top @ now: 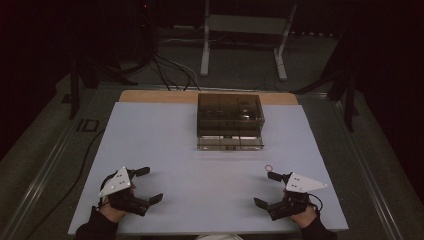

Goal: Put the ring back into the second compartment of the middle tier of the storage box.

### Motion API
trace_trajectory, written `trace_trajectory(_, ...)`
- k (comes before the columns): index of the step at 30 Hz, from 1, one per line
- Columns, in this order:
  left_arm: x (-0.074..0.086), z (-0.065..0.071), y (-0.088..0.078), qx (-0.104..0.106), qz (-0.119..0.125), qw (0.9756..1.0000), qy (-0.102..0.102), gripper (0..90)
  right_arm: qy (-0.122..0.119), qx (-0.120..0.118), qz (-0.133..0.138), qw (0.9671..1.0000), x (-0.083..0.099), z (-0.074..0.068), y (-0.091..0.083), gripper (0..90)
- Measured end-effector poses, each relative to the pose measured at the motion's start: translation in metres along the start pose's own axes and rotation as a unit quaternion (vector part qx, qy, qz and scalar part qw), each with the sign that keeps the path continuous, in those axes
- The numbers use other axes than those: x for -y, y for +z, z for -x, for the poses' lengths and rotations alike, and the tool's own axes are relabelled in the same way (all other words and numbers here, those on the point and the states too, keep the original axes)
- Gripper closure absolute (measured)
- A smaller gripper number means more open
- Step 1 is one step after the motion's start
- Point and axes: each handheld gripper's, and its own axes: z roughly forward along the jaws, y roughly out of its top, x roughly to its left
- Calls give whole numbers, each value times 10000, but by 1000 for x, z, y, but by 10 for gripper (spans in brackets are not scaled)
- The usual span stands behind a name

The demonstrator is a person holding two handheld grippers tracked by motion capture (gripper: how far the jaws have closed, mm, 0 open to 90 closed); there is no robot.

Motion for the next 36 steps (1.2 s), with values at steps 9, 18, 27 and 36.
trace_trajectory(9, 0, -1, 0, -9, -19, 10000, -3, 9, -68, 90, 74, 9999, -11, 0, -5, 0)
trace_trajectory(18, 1, 0, 2, 5, -23, 10000, -17, 9, -149, 95, 54, 9998, -20, -1, -5, 0)
trace_trajectory(27, 1, 0, 1, 9, -39, 10000, -9, 9, -187, 126, 102, 9997, -29, 2, -6, 0)
trace_trajectory(36, 1, 0, 1, -6, -33, 10000, -17, 9, -230, 189, 163, 9994, -36, 6, -9, 0)
